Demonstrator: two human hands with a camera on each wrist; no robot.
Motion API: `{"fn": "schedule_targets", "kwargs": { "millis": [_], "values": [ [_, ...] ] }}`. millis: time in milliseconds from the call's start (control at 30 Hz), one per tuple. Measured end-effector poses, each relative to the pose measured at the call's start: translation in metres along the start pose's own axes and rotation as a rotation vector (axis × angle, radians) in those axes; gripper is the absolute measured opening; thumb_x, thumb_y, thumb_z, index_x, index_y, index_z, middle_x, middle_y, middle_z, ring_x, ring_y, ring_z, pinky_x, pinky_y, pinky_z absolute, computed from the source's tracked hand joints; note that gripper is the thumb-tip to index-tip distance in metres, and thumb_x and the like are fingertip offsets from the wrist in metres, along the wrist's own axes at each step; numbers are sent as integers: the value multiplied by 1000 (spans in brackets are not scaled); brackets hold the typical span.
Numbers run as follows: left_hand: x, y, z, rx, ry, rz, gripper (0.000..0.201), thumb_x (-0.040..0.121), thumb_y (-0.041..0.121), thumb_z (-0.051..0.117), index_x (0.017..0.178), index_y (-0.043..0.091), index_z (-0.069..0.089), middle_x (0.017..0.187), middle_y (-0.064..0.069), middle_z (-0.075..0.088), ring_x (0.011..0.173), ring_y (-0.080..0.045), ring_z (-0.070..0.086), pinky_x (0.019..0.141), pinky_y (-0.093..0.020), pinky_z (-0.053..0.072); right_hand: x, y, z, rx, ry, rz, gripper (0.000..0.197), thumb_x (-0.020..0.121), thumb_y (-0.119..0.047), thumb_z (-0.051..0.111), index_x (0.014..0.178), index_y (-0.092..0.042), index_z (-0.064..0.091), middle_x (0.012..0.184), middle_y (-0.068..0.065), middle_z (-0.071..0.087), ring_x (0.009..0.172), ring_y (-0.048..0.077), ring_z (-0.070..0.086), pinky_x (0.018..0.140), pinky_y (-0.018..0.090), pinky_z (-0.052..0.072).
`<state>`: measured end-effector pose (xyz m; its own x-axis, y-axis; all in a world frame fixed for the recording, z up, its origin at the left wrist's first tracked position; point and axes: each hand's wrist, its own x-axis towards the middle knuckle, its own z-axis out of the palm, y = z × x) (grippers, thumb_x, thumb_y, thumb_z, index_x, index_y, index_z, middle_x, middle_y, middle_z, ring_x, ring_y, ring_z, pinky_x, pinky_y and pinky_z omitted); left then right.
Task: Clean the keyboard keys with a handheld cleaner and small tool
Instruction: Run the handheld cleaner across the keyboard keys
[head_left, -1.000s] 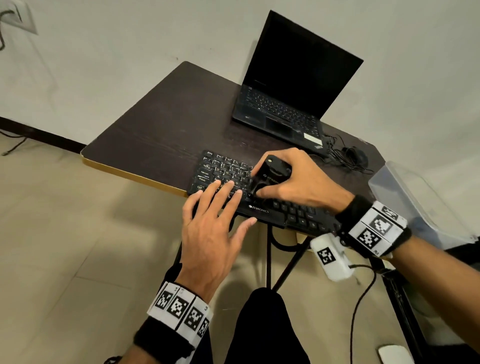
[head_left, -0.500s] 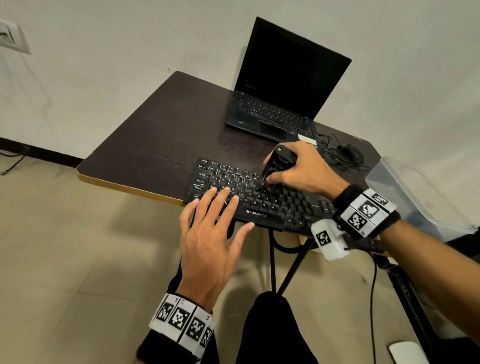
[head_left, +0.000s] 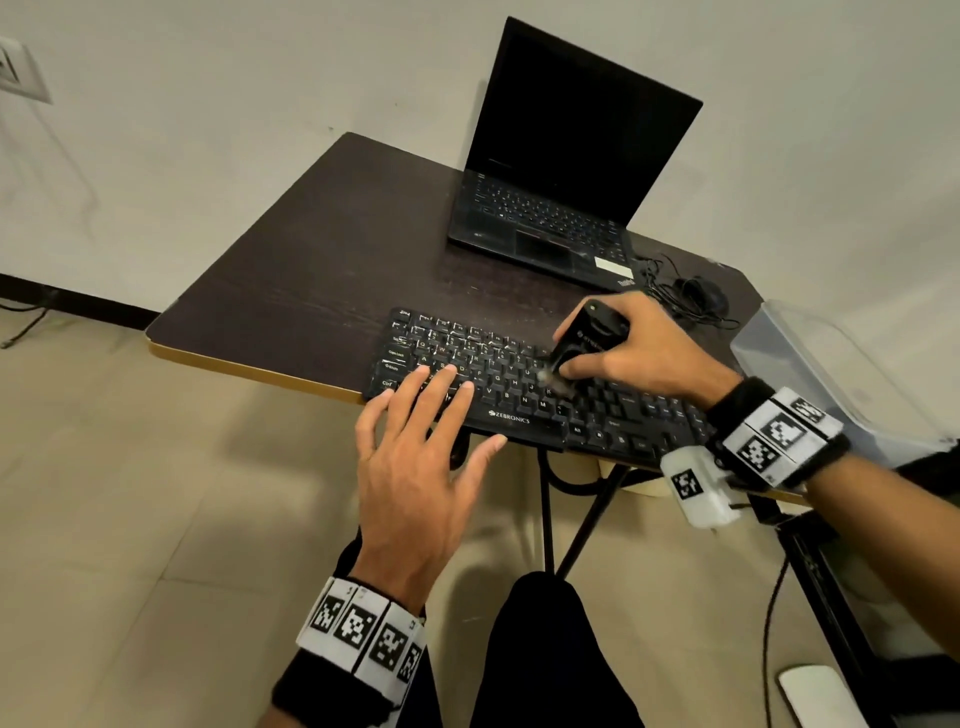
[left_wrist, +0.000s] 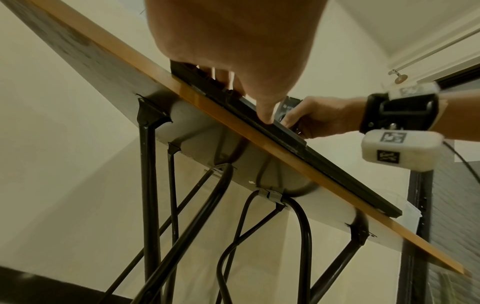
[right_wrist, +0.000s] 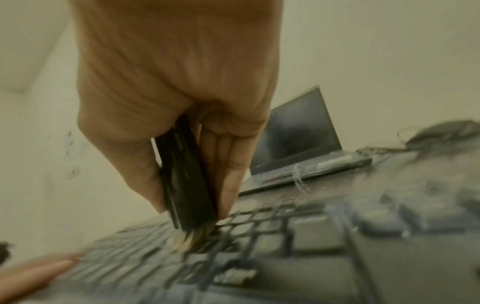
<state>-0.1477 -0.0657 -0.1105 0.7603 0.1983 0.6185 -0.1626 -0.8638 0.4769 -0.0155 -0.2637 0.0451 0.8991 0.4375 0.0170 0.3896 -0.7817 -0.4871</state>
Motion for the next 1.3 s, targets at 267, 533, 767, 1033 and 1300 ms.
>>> {"fn": "schedule_targets", "kwargs": {
  "millis": [267, 533, 767, 1033, 1300],
  "values": [
    [0, -1, 1, 2, -6, -7, 52, 99, 55, 64, 138, 20, 68, 153, 2, 57, 148, -18, 45, 123, -46, 27, -17, -5, 3, -18, -105, -107, 28, 78, -13, 92, 98, -25, 77, 93, -5, 79, 85, 13, 77, 83, 38, 64],
    [1, 0, -1, -6, -12, -3, 52, 99, 54, 63, 138, 19, 68, 152, 2, 58, 148, -19, 45, 122, -47, 27, -14, -21, 6, -17, -132, -144, 28, 77, -13, 92, 99, -23, 78, 93, -7, 80, 87, 10, 77, 85, 31, 63],
    [0, -2, -1, -8, -21, -9, 54, 99, 55, 61, 139, 19, 67, 153, 1, 57, 149, -20, 45, 123, -47, 26, 21, -14, 5, -220, 71, -105, 22, 75, -17, 87, 93, -22, 75, 88, -4, 78, 86, 19, 75, 78, 36, 61],
    [2, -1, 0, 0, -27, -9, 53, 100, 56, 60, 137, 19, 68, 152, 1, 58, 148, -20, 45, 123, -44, 25, 25, -23, 14, -97, -18, -140, 25, 76, -16, 92, 96, -19, 77, 89, -7, 79, 82, 6, 75, 84, 34, 62],
    [2, -1, -1, 36, -31, -17, 53, 100, 57, 59, 138, 20, 68, 152, 2, 58, 148, -19, 45, 123, -41, 22, 28, -31, 18, -88, -73, -169, 26, 77, -17, 92, 98, -20, 77, 91, -4, 80, 86, 11, 76, 84, 36, 63]
  ]
}}
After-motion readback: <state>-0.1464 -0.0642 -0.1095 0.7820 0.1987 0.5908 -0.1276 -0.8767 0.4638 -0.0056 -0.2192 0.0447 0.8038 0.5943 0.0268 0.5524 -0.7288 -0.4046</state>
